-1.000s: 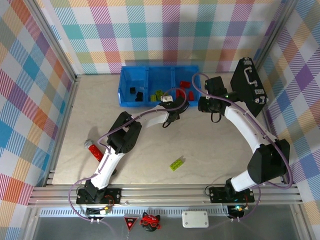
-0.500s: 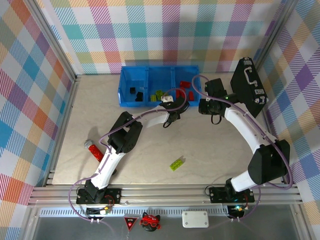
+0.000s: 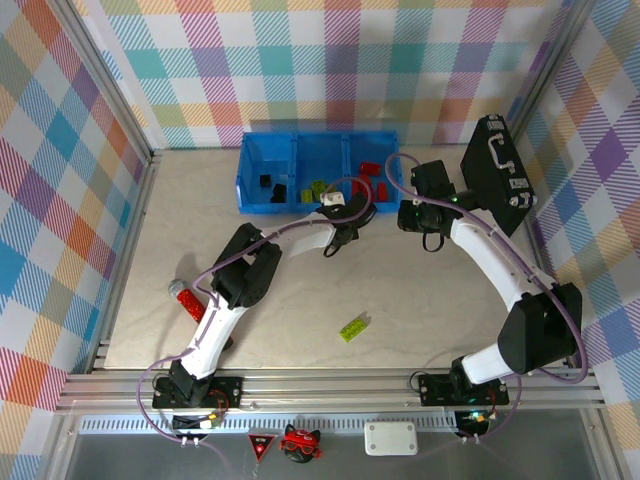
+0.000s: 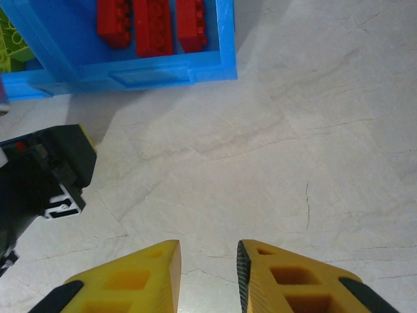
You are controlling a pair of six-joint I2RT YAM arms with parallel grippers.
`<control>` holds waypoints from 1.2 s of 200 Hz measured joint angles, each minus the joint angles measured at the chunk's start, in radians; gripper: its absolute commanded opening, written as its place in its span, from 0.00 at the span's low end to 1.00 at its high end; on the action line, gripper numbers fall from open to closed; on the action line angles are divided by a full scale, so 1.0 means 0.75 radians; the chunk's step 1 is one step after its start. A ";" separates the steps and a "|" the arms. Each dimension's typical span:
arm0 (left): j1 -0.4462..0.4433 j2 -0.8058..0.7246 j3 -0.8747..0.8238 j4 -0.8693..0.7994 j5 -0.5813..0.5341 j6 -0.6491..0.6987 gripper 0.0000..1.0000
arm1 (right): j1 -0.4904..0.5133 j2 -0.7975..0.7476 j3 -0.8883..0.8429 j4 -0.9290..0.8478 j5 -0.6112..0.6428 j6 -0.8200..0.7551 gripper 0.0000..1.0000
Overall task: Sort the legos into containers by color
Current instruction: Pick up the lego from the center of the table, then place the lego in the container.
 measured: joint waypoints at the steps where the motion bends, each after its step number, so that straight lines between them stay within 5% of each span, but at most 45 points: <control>1: 0.000 -0.003 -0.003 0.000 0.000 0.000 0.25 | 0.000 0.000 -0.001 0.000 0.000 0.000 0.31; 60: 0.048 -0.354 -0.184 0.000 0.025 0.082 0.25 | 0.000 0.011 0.001 -0.006 0.002 -0.001 0.31; 113: 0.209 -0.532 -0.220 -0.042 0.083 0.233 0.25 | 0.000 0.025 0.023 -0.043 0.012 0.001 0.31; 185: 0.489 -0.526 -0.193 -0.128 0.221 0.419 0.26 | 0.000 0.024 0.046 -0.107 0.016 0.010 0.31; 240: 0.590 -0.292 0.001 -0.127 0.231 0.535 0.26 | 0.000 -0.011 0.045 -0.141 0.026 0.015 0.31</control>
